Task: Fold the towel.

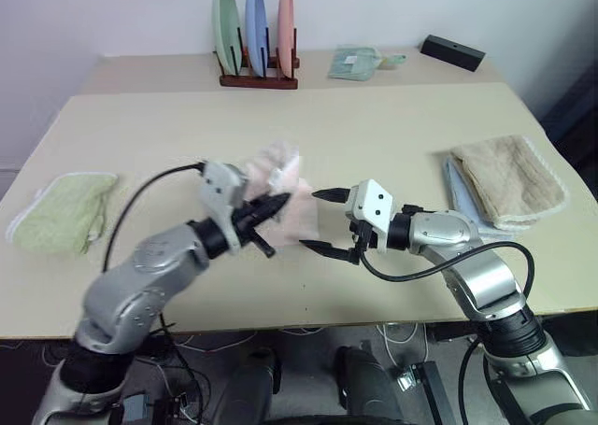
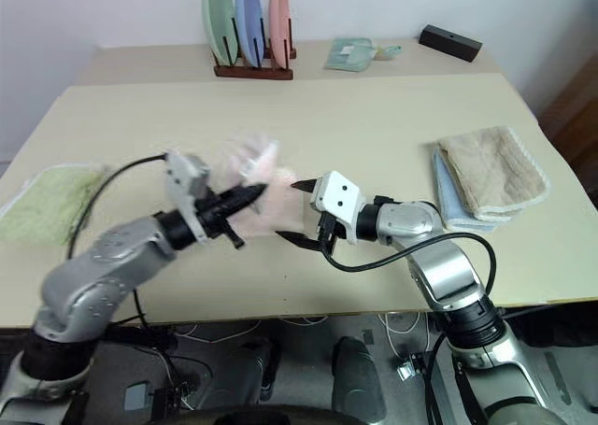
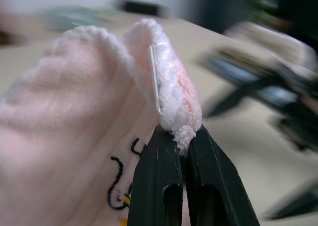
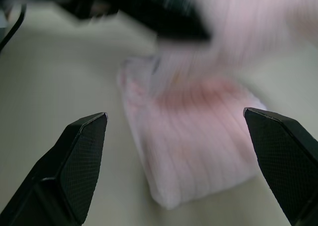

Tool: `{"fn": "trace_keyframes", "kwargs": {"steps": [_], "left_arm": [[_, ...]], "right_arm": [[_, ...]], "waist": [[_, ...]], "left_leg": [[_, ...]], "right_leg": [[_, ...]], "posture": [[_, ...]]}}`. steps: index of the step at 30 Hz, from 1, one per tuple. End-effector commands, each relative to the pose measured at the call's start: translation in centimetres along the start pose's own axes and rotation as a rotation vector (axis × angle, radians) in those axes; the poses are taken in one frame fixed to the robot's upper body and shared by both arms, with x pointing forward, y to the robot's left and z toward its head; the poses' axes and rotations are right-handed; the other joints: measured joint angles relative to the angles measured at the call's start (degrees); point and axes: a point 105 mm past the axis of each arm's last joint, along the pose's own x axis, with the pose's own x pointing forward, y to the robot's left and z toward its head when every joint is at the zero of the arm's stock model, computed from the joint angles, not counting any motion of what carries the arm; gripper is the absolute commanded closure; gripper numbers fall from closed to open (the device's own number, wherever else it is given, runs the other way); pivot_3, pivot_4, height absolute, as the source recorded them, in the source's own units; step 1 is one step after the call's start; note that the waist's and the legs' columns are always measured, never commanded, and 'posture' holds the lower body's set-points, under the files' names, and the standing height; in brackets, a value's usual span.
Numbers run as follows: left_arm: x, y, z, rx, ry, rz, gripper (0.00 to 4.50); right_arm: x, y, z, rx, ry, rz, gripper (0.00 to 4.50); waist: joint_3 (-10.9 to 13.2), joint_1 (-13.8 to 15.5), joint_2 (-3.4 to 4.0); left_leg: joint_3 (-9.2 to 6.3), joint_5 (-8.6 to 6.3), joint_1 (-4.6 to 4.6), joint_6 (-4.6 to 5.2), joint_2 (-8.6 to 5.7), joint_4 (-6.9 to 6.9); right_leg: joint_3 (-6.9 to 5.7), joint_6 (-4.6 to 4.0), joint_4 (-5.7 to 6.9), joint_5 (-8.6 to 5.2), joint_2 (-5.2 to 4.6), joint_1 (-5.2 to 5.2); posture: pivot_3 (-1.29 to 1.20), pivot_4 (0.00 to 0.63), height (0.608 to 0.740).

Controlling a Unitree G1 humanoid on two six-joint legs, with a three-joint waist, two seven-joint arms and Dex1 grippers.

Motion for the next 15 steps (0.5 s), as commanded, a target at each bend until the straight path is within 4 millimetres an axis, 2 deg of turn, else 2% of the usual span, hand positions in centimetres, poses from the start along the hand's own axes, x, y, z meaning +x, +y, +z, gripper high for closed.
{"fn": "trace_keyframes", "kwargs": {"steps": [1,7,9,11,15], "left_arm": [[1.3,-0.2,-1.5,0.069,0.062,-0.01,4.47],[2.0,-0.4,-2.9,0.063,0.092,-0.009,4.47],[1.7,-0.6,-3.0,0.039,0.091,-0.023,3.84],[1.3,-0.8,-2.7,0.023,0.077,-0.041,3.01],[-0.3,-0.6,-1.2,-0.024,0.017,-0.047,0.88]], "right_arm": [[-0.7,-0.6,0.6,-0.033,-0.016,-0.045,0.0],[-1.3,-0.7,0.0,-0.031,0.007,-0.074,0.0],[-1.5,-0.8,-0.1,-0.031,0.015,-0.081,0.0],[-1.6,-0.9,-0.3,-0.034,0.023,-0.084,0.0],[-1.9,-1.7,-0.5,-0.048,0.037,-0.1,0.0]], "waist": [[0.0,-0.2,0.0],[0.0,-0.5,-0.01],[0.0,-0.5,-0.01],[0.0,-0.5,-0.01],[0.0,-0.5,-0.01]], "left_leg": [[0.0,0.0,0.0,0.0,0.0,-0.01],[-0.03,0.0,-0.07,0.0,-0.01,0.04],[-0.03,0.0,-0.06,0.0,-0.01,0.04],[-0.03,0.0,-0.06,0.01,0.0,0.04],[-0.06,0.0,-0.07,0.01,0.0,0.05]], "right_leg": [[0.0,0.0,0.01,0.0,0.01,0.0],[0.0,0.02,-0.02,0.0,-0.02,-0.02],[0.0,0.02,-0.02,0.0,-0.02,-0.02],[0.01,0.03,-0.02,0.0,-0.02,-0.02],[0.0,0.03,0.0,0.0,-0.02,-0.03]], "posture": [[0.0,0.15,0.737],[0.0,0.15,0.737],[0.0,0.15,0.737],[0.0,0.15,0.737],[0.0,0.15,0.737]]}}
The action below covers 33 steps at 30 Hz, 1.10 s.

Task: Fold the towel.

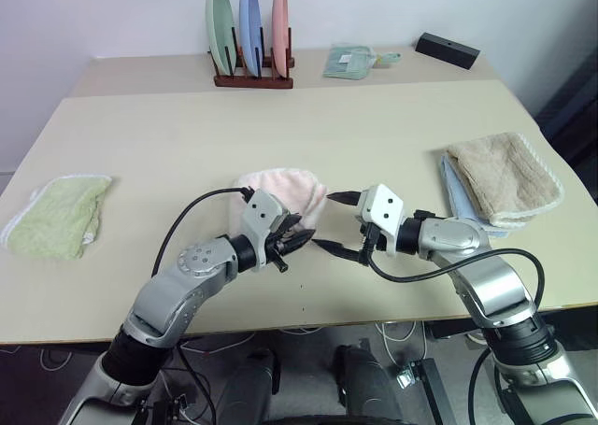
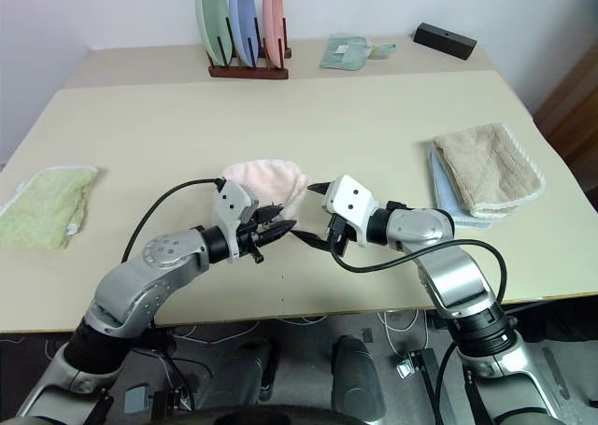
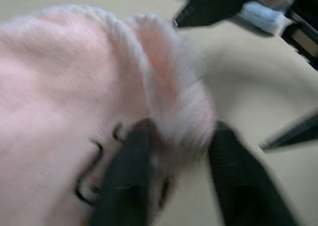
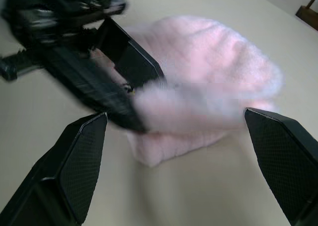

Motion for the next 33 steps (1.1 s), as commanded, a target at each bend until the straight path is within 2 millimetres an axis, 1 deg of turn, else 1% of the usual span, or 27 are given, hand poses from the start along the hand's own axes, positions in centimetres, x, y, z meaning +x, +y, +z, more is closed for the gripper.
{"fn": "trace_keyframes", "kwargs": {"steps": [1,3,5,6,8,9,12,13,14,16,17,19,20,22,24,26,29,31,33], "left_arm": [[-2.3,0.1,3.0,-0.023,-0.116,-0.013,0.41],[-4.2,1.0,4.0,-0.072,-0.165,0.01,0.41],[-5.6,2.1,5.2,-0.091,-0.229,0.054,0.38],[-6.3,3.0,5.7,-0.104,-0.261,0.095,0.7],[-7.2,4.4,6.3,-0.091,-0.283,0.168,1.27],[-7.3,4.9,6.4,-0.072,-0.271,0.197,1.77],[-6.3,6.1,5.6,-0.033,-0.211,0.269,3.24],[-5.6,6.3,5.0,-0.019,-0.185,0.287,3.28],[-4.9,6.5,4.5,-0.009,-0.166,0.301,3.28],[-3.5,6.9,3.2,-0.06,-0.148,0.315,3.28],[-2.8,6.9,2.3,-0.085,-0.129,0.313,3.28],[-2.0,6.6,0.6,-0.077,-0.082,0.299,3.28],[-1.7,6.6,-0.3,-0.087,-0.062,0.305,3.28],[-1.6,6.9,-1.5,-0.133,-0.053,0.336,3.28],[-1.7,7.4,-2.9,-0.149,-0.023,0.371,3.28],[-2.0,7.6,-4.1,-0.147,0.01,0.388,3.28],[-2.5,7.3,-4.3,-0.168,-0.012,0.384,3.28],[-3.2,7.2,-3.1,-0.173,-0.08,0.398,3.28],[-4.6,7.8,-1.4,-0.223,-0.183,0.435,3.28]], "right_arm": [[-0.8,-1.7,0.8,-0.054,-0.014,-0.053,0.0],[-1.1,-2.5,0.9,-0.061,-0.014,-0.076,0.0],[-1.3,-3.4,1.3,-0.042,-0.036,-0.102,0.52],[-1.3,-3.8,1.6,-0.027,-0.051,-0.114,0.83],[-1.0,-4.3,2.5,-0.006,-0.093,-0.128,1.76],[-0.7,-4.4,3.0,0.006,-0.114,-0.129,2.27],[1.0,-4.3,4.0,0.062,-0.16,-0.125,3.72],[1.9,-4.2,4.1,0.096,-0.165,-0.126,4.28],[2.9,-3.8,4.1,0.131,-0.167,-0.117,4.4],[4.7,-3.3,3.4,0.209,-0.159,-0.123,4.4],[5.5,-3.1,2.7,0.252,-0.14,-0.136,4.4],[6.6,-2.5,1.4,0.321,-0.098,-0.137,4.4],[7.1,-2.1,0.2,0.365,-0.063,-0.147,4.4],[7.6,-1.3,-2.3,0.402,0.015,-0.16,4.4],[7.3,-0.5,-4.6,0.399,0.091,-0.167,4.4],[6.7,-0.4,-5.8,0.378,0.135,-0.184,4.4],[5.9,-0.9,-5.3,0.364,0.102,-0.204,4.4],[5.0,-1.9,-3.5,0.317,0.02,-0.226,4.4],[3.9,-2.7,-2.0,0.297,-0.044,-0.241,3.92]], "waist": [[0.0,-0.1,0.0],[0.0,-0.1,0.0],[0.0,0.0,0.01],[0.0,0.0,0.01],[0.0,0.0,0.01],[0.0,0.0,0.01],[0.0,0.0,0.0],[0.0,0.0,0.0],[0.0,0.0,0.0],[0.0,0.0,0.0],[0.0,0.0,0.01],[0.0,-0.1,0.01],[0.0,-0.1,0.01],[0.0,-0.1,0.02],[0.0,0.0,0.03],[-0.1,-0.2,0.11],[-0.2,-0.2,0.21],[-0.2,-0.2,0.21],[-0.2,-0.2,0.19]], "left_leg": [[0.0,0.0,0.0,0.0,0.01,0.0],[-0.02,0.0,0.01,0.0,0.03,0.0],[-0.05,0.0,0.01,0.0,0.04,-0.01],[-0.05,0.0,0.0,0.0,0.04,0.0],[-0.05,0.0,0.01,0.0,0.04,0.03],[-0.05,0.0,0.01,0.0,0.03,0.03],[0.0,0.0,0.02,-0.01,0.01,0.02],[0.0,0.0,0.02,-0.01,0.01,0.02],[0.01,0.01,0.02,-0.01,-0.01,0.02],[0.0,0.02,0.03,-0.03,-0.03,0.03],[-0.01,0.02,0.02,-0.03,-0.03,0.03],[-0.01,0.02,0.03,-0.04,-0.04,0.02],[-0.01,0.03,0.02,-0.05,-0.04,0.01],[0.0,0.04,0.0,-0.07,-0.04,0.0],[-0.01,0.04,-0.01,-0.08,-0.04,-0.01],[0.0,0.04,0.0,-0.08,-0.05,-0.01],[0.03,0.04,0.12,-0.08,-0.04,-0.01],[0.03,0.04,0.12,-0.07,-0.03,-0.01],[0.03,0.04,0.1,-0.07,-0.03,0.0]], "right_leg": [[0.01,0.0,0.0,0.0,0.0,0.0],[0.0,0.0,0.01,0.0,0.0,-0.01],[0.0,0.0,0.02,0.0,0.0,-0.02],[0.0,-0.01,0.02,0.0,0.0,-0.02],[0.0,-0.01,0.02,0.0,0.0,-0.01],[0.0,-0.01,0.03,0.0,0.0,-0.01],[0.0,0.0,0.04,0.01,0.0,0.0],[0.0,0.0,0.04,0.01,0.01,0.0],[0.0,0.0,0.04,0.01,0.01,0.0],[0.0,-0.01,0.04,0.02,0.0,0.02],[0.0,-0.01,0.05,0.02,0.01,0.01],[0.01,-0.01,0.08,0.03,0.0,-0.02],[0.01,-0.01,0.11,0.03,0.0,-0.06],[0.03,-0.01,0.2,0.04,0.0,-0.14],[0.03,-0.01,0.23,0.04,0.0,-0.17],[0.03,-0.01,0.27,0.04,0.0,-0.19],[0.04,-0.01,0.27,0.04,0.0,-0.06],[0.04,-0.01,0.27,0.03,0.0,-0.06],[0.05,-0.01,0.26,0.03,0.0,-0.07]], "posture": [[0.0,0.15,0.737],[0.0,0.15,0.737],[0.0,0.15,0.737],[0.0,0.15,0.737],[0.0,0.15,0.737],[0.0,0.15,0.737],[0.0,0.15,0.737],[0.0,0.15,0.737],[0.0,0.15,0.737],[0.0,0.15,0.737],[0.0,0.15,0.737],[0.0,0.15,0.737],[0.0,0.15,0.737],[0.0,0.15,0.737],[0.0,0.15,0.737],[0.0,0.15,0.737],[0.0,0.15,0.737],[0.0,0.15,0.737],[0.0,0.15,0.737]]}}
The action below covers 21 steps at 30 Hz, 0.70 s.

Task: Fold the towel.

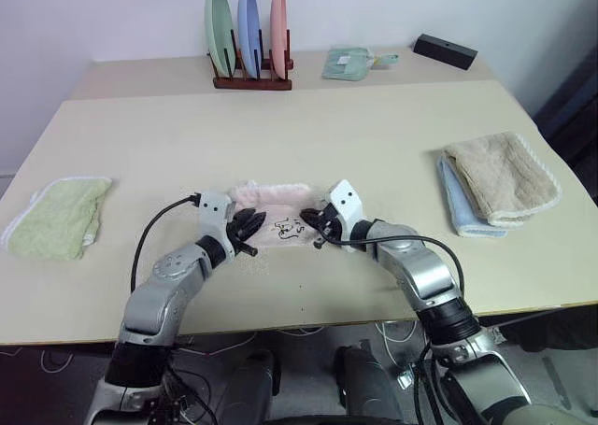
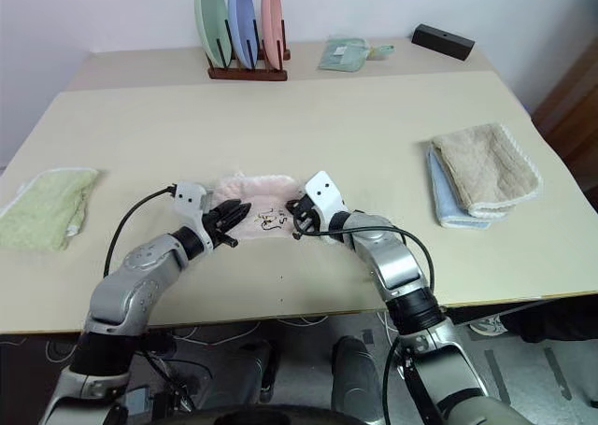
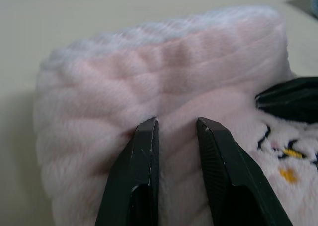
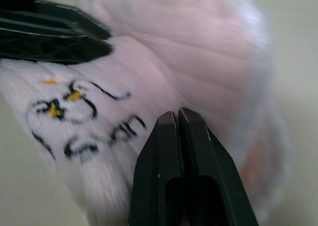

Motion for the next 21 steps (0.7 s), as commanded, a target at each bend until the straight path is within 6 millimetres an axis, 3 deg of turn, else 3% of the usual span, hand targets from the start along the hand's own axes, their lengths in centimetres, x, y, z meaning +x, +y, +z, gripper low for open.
{"fn": "trace_keyframes", "kwargs": {"steps": [1,4,8,9,12,16,21], "left_arm": [[-2.0,1.6,3.3,-0.084,-0.15,0.071,3.28],[-4.4,4.2,3.9,-0.111,-0.155,0.183,2.43],[-6.0,5.3,2.7,-0.215,-0.1,0.223,0.53],[-6.2,5.3,2.4,-0.239,-0.085,0.223,0.04],[-5.2,4.1,0.6,-0.385,0.0,0.184,0.04],[-3.2,2.1,0.9,-0.612,-0.027,0.107,0.04],[-1.2,-1.1,0.4,-0.699,0.033,0.018,0.04]], "right_arm": [[-2.2,-1.2,3.5,-0.056,-0.131,-0.021,3.59],[-4.2,-0.8,4.4,-0.187,-0.122,0.049,2.17],[-5.5,-0.1,5.1,-0.258,-0.115,0.116,0.19],[-5.6,0.0,5.3,-0.267,-0.116,0.126,0.0],[-5.6,0.9,6.1,-0.328,-0.14,0.165,0.0],[-5.6,2.3,6.4,-0.325,-0.174,0.223,0.0],[-5.8,3.1,5.9,-0.334,-0.169,0.236,0.0]], "waist": [[0.0,0.0,-0.04],[0.0,0.0,-0.04],[0.0,0.0,-0.04],[0.0,0.0,-0.05],[0.1,0.3,-0.08],[0.1,1.0,-0.12],[0.1,1.4,-0.15]], "left_leg": [[-0.04,0.0,-0.04,0.0,0.01,0.01],[-0.07,0.0,-0.06,0.0,0.02,0.0],[0.01,-0.01,-0.05,0.01,0.03,-0.01],[0.01,-0.01,-0.06,0.01,0.03,-0.01],[-0.03,-0.01,-0.06,0.01,0.03,0.04],[-0.13,-0.01,-0.06,0.01,0.01,0.13],[-0.11,-0.01,-0.05,0.0,0.0,0.12]], "right_leg": [[0.0,0.0,0.0,0.0,0.0,-0.04],[-0.01,0.01,0.01,-0.01,0.0,-0.07],[-0.01,0.02,-0.01,-0.02,0.0,-0.06],[-0.01,0.02,-0.01,-0.02,0.0,-0.05],[-0.04,0.02,-0.03,-0.02,0.0,0.01],[-0.09,0.03,-0.09,-0.02,-0.01,0.12],[-0.08,0.04,-0.1,-0.01,-0.01,0.12]], "posture": [[0.0,0.15,0.737],[0.0,0.15,0.737],[0.0,0.15,0.737],[0.0,0.15,0.737],[0.0,0.15,0.737],[0.0,0.15,0.737],[0.0,0.15,0.737]]}}
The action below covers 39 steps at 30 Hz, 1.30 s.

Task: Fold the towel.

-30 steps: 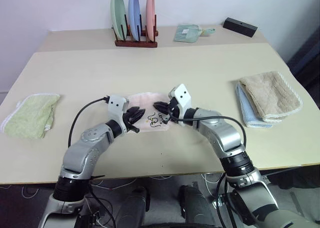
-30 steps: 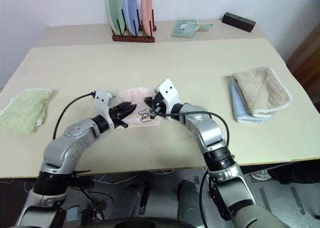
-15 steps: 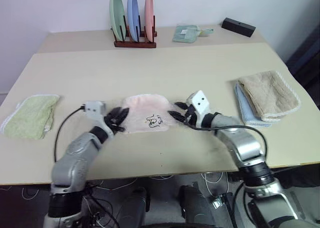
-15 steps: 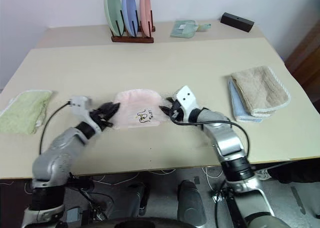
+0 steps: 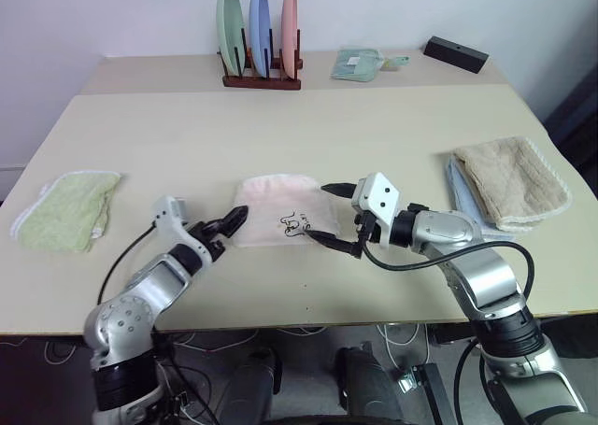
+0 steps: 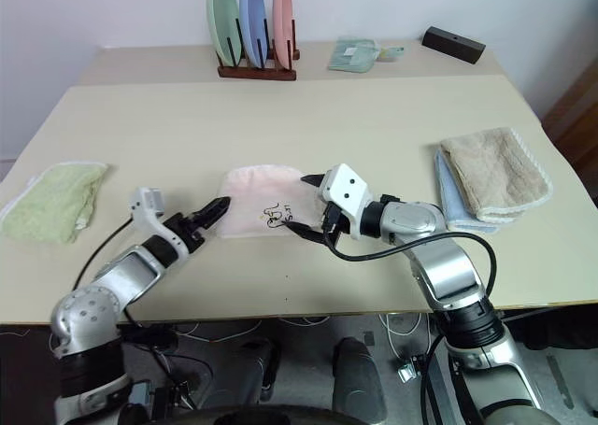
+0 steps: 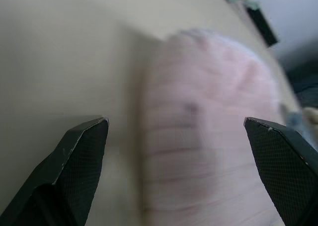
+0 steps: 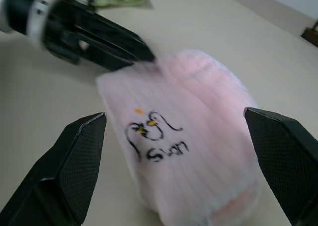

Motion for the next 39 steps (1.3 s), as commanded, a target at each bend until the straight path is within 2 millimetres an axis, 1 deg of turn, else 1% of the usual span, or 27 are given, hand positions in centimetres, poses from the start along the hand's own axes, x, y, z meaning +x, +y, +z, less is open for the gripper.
{"fn": "trace_keyframes", "kwargs": {"steps": [1,4,5,8,10,11,12,13,14,15,16,17,19,21,22,23,24,25,27,28,30,33,35,37,39], "left_arm": [[0.8,-1.8,-1.8,-0.026,0.074,-0.049,0.04],[1.0,-2.0,-2.5,-0.018,0.099,-0.04,0.8],[1.0,-2.1,-2.6,-0.017,0.099,-0.043,1.18],[0.9,-2.5,-2.7,-0.005,0.099,-0.06,2.72],[0.8,-2.5,-2.7,0.012,0.1,-0.06,3.68],[0.8,-2.4,-2.7,0.022,0.102,-0.055,4.24],[0.9,-2.5,-2.5,0.03,0.096,-0.051,4.47],[0.9,-2.5,-2.4,0.034,0.091,-0.048,4.47],[1.0,-2.6,-1.7,0.037,0.054,-0.048,4.47],[1.0,-2.8,-0.4,0.041,-0.013,-0.053,4.47],[0.9,-3.0,1.3,0.046,-0.092,-0.056,4.47],[0.6,-2.8,3.9,0.037,-0.206,-0.04,4.47],[-0.6,-1.4,8.9,0.015,-0.419,0.036,4.47],[-2.3,0.2,13.3,0.005,-0.59,0.124,4.47],[-3.9,0.9,15.8,0.016,-0.692,0.181,4.47],[-5.4,1.6,17.8,0.021,-0.774,0.234,4.47],[-7.1,2.3,19.4,0.021,-0.849,0.276,4.47],[-8.3,2.9,20.4,0.02,-0.898,0.305,4.47],[-10.3,4.9,21.0,0.001,-0.939,0.393,4.47],[-11.1,5.9,20.9,-0.018,-0.946,0.424,4.47],[-12.3,8.2,20.0,-0.061,-0.939,0.507,4.47],[-13.1,10.5,17.2,-0.139,-0.902,0.571,4.47],[-13.5,11.6,15.4,-0.191,-0.882,0.608,4.47],[-13.8,12.2,14.0,-0.235,-0.876,0.636,4.47],[-14.2,12.5,13.0,-0.283,-0.897,0.637,4.47]], "right_arm": [[-0.2,0.7,1.1,-0.045,-0.04,0.008,0.0],[-0.4,0.8,1.0,-0.053,-0.032,0.002,0.0],[-0.5,0.8,1.0,-0.055,-0.03,0.001,0.0],[-0.8,0.7,1.0,-0.058,-0.025,-0.005,0.0],[-0.9,0.7,0.8,-0.053,-0.022,-0.016,0.0],[-1.0,0.7,0.6,-0.053,-0.014,-0.02,0.0],[-1.0,0.7,0.3,-0.055,-0.005,-0.019,0.0],[-1.0,0.8,0.1,-0.057,0.001,-0.017,0.0],[-1.0,0.8,0.0,-0.059,0.004,-0.018,0.0],[-1.0,0.8,-0.1,-0.061,0.005,-0.018,0.0],[-0.9,0.8,0.0,-0.062,0.005,-0.019,0.0],[-0.9,0.8,0.0,-0.064,0.005,-0.02,0.0],[-0.8,0.6,0.0,-0.068,0.004,-0.022,0.0],[-0.8,0.5,0.0,-0.071,0.004,-0.022,0.0],[-0.8,0.5,0.0,-0.073,0.004,-0.021,0.0],[-0.8,0.4,-0.1,-0.074,0.004,-0.02,0.0],[-0.7,0.4,-0.1,-0.073,0.005,-0.019,0.0],[-0.7,0.4,-0.2,-0.072,0.005,-0.018,0.0],[-0.7,0.5,-0.6,-0.066,0.012,-0.017,0.0],[-0.8,0.5,-0.8,-0.065,0.017,-0.015,0.0],[-0.9,0.6,-1.1,-0.059,0.024,-0.012,0.0],[-1.1,0.5,-1.5,-0.057,0.036,-0.008,0.0],[-1.2,0.4,-1.7,-0.059,0.042,-0.01,0.0],[-1.4,0.3,-1.8,-0.06,0.045,-0.011,0.0],[-1.5,0.2,-1.8,-0.061,0.049,-0.012,0.0]], "waist": [[0.0,0.1,0.0],[0.0,0.2,0.0],[0.0,0.3,0.0],[0.0,0.2,0.0],[0.0,0.2,0.0],[0.0,0.2,0.0],[0.0,0.2,0.0],[0.0,0.2,0.0],[0.0,0.2,0.0],[0.0,0.2,0.0],[0.0,0.2,0.0],[0.0,0.2,-0.02],[0.1,0.2,-0.13],[0.1,0.0,-0.14],[0.1,-0.2,-0.14],[0.1,-0.3,-0.14],[0.1,-0.4,-0.14],[0.1,-0.5,-0.14],[0.1,-0.3,-0.15],[0.1,-0.2,-0.15],[0.1,0.0,-0.16],[0.1,0.3,-0.22],[0.0,0.3,-0.32],[0.0,0.3,-0.36],[0.0,0.3,-0.39]], "left_leg": [[0.01,0.0,0.0,0.0,0.0,0.0],[0.04,0.0,0.0,0.0,-0.01,0.01],[0.04,0.0,0.0,0.0,-0.01,0.01],[0.04,0.0,0.0,0.0,-0.01,0.0],[0.04,0.0,0.0,0.0,-0.01,0.0],[0.04,0.0,0.0,0.0,-0.01,0.0],[0.04,0.0,0.0,0.0,-0.01,0.0],[0.04,0.0,0.0,0.0,0.0,0.0],[0.05,0.0,0.0,0.0,0.0,0.0],[0.05,0.0,0.0,0.0,0.0,0.0],[0.05,0.0,0.0,0.0,0.0,0.0],[0.05,0.0,0.0,0.0,0.0,-0.01],[0.03,0.01,-0.01,-0.02,0.01,-0.01],[0.01,0.04,0.0,-0.08,0.04,-0.03],[0.07,0.04,0.03,-0.08,0.05,-0.07],[0.09,0.03,0.03,-0.08,0.05,-0.1],[0.1,0.03,0.02,-0.08,0.05,-0.1],[0.1,0.03,0.01,-0.09,0.05,-0.11],[0.1,-0.02,0.0,-0.16,0.04,-0.09],[0.1,-0.03,-0.01,-0.18,0.03,-0.09],[0.1,-0.05,-0.01,-0.16,0.02,-0.08],[0.07,-0.08,-0.03,-0.12,0.02,-0.03],[0.04,-0.1,-0.02,-0.09,0.02,0.01],[0.0,-0.1,0.0,-0.09,0.02,0.02],[-0.01,-0.09,0.01,-0.1,0.03,0.03]], "right_leg": [[0.0,0.0,0.0,0.0,0.0,0.0],[0.01,-0.01,-0.04,0.0,0.0,0.03],[0.01,-0.01,-0.06,0.0,0.0,0.04],[0.01,-0.02,-0.07,0.0,0.0,0.04],[0.01,-0.02,-0.07,-0.01,0.0,0.04],[0.01,-0.03,-0.07,-0.01,0.0,0.04],[0.01,-0.03,-0.07,-0.01,0.0,0.04],[0.01,-0.03,-0.08,-0.01,0.0,0.04],[0.01,-0.03,-0.09,-0.01,0.0,0.04],[0.01,-0.03,-0.09,-0.01,0.0,0.04],[0.01,-0.03,-0.09,-0.01,0.0,0.04],[0.01,-0.04,-0.09,-0.01,0.0,0.04],[-0.01,-0.06,-0.08,0.0,0.02,0.02],[-0.06,-0.13,-0.1,0.04,0.05,0.01],[-0.03,-0.12,-0.11,0.04,0.04,0.01],[-0.02,-0.1,-0.15,0.05,0.04,-0.01],[-0.01,-0.08,-0.16,0.05,0.04,-0.04],[-0.01,-0.07,-0.16,0.06,0.04,-0.07],[0.01,-0.06,-0.16,0.06,0.04,-0.09],[0.01,-0.05,-0.17,0.06,0.03,-0.09],[0.03,-0.03,-0.18,0.07,0.02,-0.08],[0.01,0.0,-0.17,0.09,0.03,-0.04],[0.0,0.0,-0.17,0.09,0.03,0.02],[-0.02,0.0,-0.18,0.09,0.03,0.07],[-0.03,-0.01,-0.17,0.09,0.04,0.08]], "posture": [[0.0,0.15,0.737],[0.0,0.15,0.737],[0.0,0.15,0.737],[0.0,0.15,0.737],[0.0,0.15,0.737],[0.0,0.15,0.737],[0.0,0.15,0.737],[0.0,0.15,0.737],[0.0,0.15,0.737],[0.0,0.15,0.737],[0.0,0.15,0.737],[0.0,0.15,0.737],[0.0,0.15,0.737],[0.0,0.15,0.737],[0.0,0.15,0.737],[0.0,0.15,0.737],[0.0,0.15,0.737],[0.0,0.15,0.737],[0.0,0.15,0.737],[0.0,0.15,0.737],[0.0,0.15,0.737],[0.0,0.15,0.737],[0.0,0.15,0.737],[0.0,0.15,0.737],[0.0,0.15,0.737]]}}
